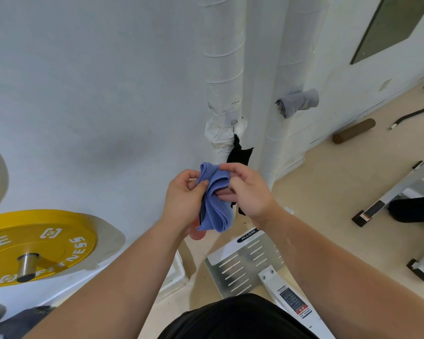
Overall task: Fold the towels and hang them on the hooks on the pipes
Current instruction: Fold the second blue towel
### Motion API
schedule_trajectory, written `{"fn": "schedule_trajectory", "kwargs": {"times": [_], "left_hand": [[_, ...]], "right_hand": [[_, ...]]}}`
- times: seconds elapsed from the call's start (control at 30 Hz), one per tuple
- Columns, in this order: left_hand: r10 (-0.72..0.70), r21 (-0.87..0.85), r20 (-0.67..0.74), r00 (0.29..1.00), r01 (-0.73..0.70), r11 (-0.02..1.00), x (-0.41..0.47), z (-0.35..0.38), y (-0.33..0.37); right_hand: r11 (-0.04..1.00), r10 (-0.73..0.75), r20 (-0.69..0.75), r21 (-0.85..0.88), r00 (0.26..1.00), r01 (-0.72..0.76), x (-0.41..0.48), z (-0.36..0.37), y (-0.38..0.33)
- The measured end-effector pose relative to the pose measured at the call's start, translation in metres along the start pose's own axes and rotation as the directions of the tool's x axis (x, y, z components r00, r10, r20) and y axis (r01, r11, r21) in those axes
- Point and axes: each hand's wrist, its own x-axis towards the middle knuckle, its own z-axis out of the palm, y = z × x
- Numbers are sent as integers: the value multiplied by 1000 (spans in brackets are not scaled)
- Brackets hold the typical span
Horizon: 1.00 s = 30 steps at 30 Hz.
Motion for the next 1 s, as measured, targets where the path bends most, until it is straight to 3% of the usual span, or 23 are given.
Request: {"fn": "schedule_trajectory", "kwargs": {"times": [0.17, 0.3, 0.43, 0.53, 0.6, 0.7, 0.77, 0.87, 1.0], "left_hand": [[-87, -154, 86, 993, 99, 983, -10, 4, 14], [-106, -234, 119, 987, 132, 963, -17, 12, 19], [-91, -275, 139, 986, 127, 953, -20, 14, 22], [-12, -188, 79, 997, 27, 982, -12, 8, 16], [17, -85, 51, 999, -13, 996, -6, 2, 13], [76, 92, 141, 987, -90, 992, -1, -6, 18], [93, 165, 238, 967, -135, 977, 1, -11, 25], [74, 165, 291, 954, -126, 978, 6, -18, 33], [-2, 370, 292, 956, -111, 923, 7, -23, 28]], "right_hand": [[934, -210, -36, -302, 977, 189, -2, -2, 6], [902, -320, -151, -351, 935, 252, -4, 5, 5], [858, -387, -116, -408, 915, 312, -10, 8, 4], [842, -354, -1, -436, 935, 318, -8, 6, 10], [852, -340, -4, -424, 940, 306, -5, 2, 10], [634, -508, 24, -666, 861, 393, 0, -11, 0], [553, -407, 144, -747, 902, 369, 9, -22, -9], [611, -233, 217, -726, 948, 316, 19, -31, -17], [676, -229, 200, -671, 953, 304, 22, -35, -22]]}}
